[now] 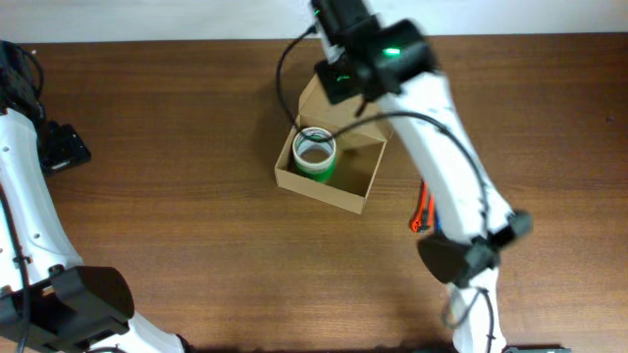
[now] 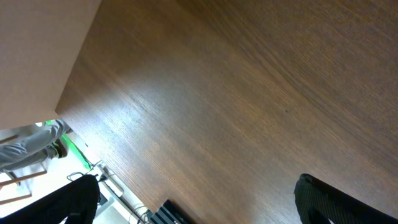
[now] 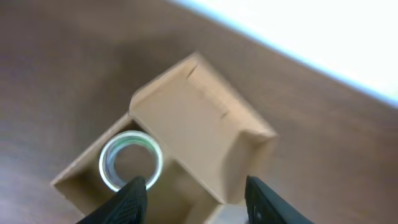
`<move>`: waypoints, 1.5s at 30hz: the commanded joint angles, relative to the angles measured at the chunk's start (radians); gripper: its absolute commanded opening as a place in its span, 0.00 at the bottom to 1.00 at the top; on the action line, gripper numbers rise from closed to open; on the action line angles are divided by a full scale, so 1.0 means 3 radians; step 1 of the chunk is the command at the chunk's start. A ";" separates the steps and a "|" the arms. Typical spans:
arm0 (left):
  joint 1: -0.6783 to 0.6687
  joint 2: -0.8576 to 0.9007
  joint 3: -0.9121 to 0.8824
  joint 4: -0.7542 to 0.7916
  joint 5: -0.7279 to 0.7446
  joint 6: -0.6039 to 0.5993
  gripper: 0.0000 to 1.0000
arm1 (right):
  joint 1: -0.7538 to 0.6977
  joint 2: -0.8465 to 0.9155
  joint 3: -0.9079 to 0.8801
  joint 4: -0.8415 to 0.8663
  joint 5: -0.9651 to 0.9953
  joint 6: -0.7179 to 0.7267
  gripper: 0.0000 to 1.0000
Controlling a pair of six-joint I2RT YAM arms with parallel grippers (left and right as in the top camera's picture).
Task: Pack container
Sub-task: 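Move the right gripper to the orange box cutter and grasp it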
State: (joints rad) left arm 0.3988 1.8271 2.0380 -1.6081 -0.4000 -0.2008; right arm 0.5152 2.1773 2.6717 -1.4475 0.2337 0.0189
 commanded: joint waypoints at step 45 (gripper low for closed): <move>0.0011 0.0037 -0.0010 -0.0001 0.0003 0.0041 1.00 | -0.1499 -0.1124 -0.4911 0.1985 -0.1005 0.1127 0.66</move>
State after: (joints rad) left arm 0.3988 1.8271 2.0380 -1.6081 -0.4000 -0.2008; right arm 0.0605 1.8038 1.2026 -0.8570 -0.0731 0.3416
